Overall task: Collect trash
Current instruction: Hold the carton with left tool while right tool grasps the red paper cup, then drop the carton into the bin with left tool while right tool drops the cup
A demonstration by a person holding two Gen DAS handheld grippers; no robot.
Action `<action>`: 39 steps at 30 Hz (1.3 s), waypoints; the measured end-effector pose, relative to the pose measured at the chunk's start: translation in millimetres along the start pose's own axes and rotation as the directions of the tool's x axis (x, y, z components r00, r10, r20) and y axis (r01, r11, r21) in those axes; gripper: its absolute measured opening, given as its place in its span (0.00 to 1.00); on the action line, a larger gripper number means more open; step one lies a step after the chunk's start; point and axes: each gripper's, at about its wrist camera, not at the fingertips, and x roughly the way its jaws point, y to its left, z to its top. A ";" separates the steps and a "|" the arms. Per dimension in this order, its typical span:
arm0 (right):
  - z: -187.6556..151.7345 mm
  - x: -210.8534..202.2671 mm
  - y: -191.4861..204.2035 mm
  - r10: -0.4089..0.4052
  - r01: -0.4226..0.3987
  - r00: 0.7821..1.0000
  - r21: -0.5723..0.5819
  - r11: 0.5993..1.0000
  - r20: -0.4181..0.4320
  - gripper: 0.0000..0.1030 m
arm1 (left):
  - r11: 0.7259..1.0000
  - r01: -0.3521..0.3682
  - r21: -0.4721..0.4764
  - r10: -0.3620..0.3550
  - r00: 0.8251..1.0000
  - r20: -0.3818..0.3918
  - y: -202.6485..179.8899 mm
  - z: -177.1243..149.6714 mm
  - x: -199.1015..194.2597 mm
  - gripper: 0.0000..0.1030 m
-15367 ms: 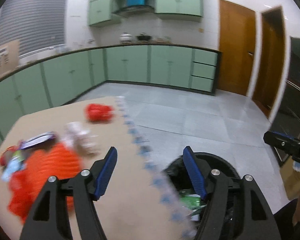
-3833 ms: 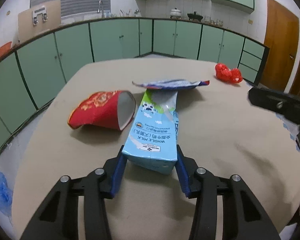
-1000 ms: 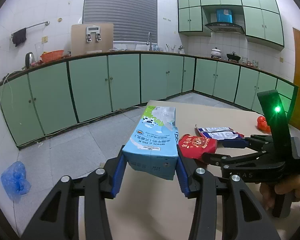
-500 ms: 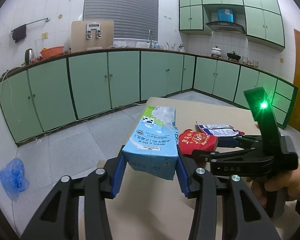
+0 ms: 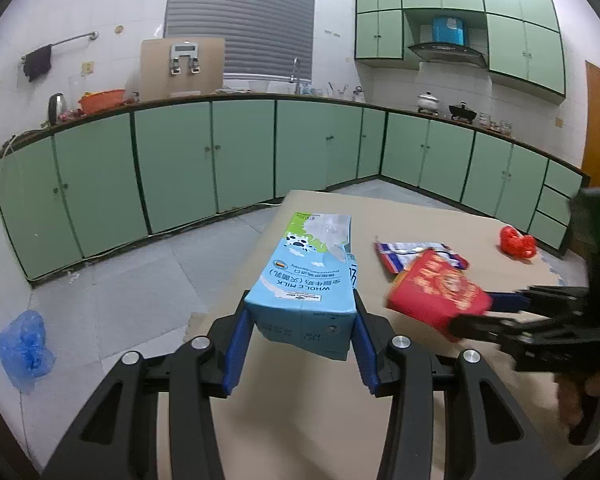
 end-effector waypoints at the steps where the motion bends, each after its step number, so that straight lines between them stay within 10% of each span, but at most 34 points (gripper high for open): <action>1: -5.7 -9.3 -5.1 -0.009 0.009 1.000 0.008 1.000 0.003 0.57 | 1.000 0.006 0.006 -0.006 1.000 0.000 -2.8 -0.3 -0.7 0.44; 15: -76.7 -152.7 -100.8 -0.207 0.183 0.974 0.218 0.959 0.092 0.56 | 0.958 0.255 0.135 -0.254 0.967 -0.025 -154.7 -3.4 -18.7 0.44; 22: -125.2 -229.8 -166.6 -0.348 0.295 0.932 0.345 0.891 0.101 0.55 | 0.886 0.415 0.208 -0.410 0.910 -0.066 -257.7 -6.5 -25.3 0.44; 30: -205.3 -286.1 -240.4 -0.486 0.403 0.873 0.507 0.762 0.035 0.54 | 0.754 0.592 0.286 -0.568 0.805 -0.170 -391.6 -24.5 -26.3 0.44; 39: -273.4 -289.7 -307.1 -0.522 0.445 0.850 0.628 0.638 -0.071 0.50 | 0.650 0.676 0.347 -0.570 0.736 -0.366 -496.2 -64.0 -0.6 0.44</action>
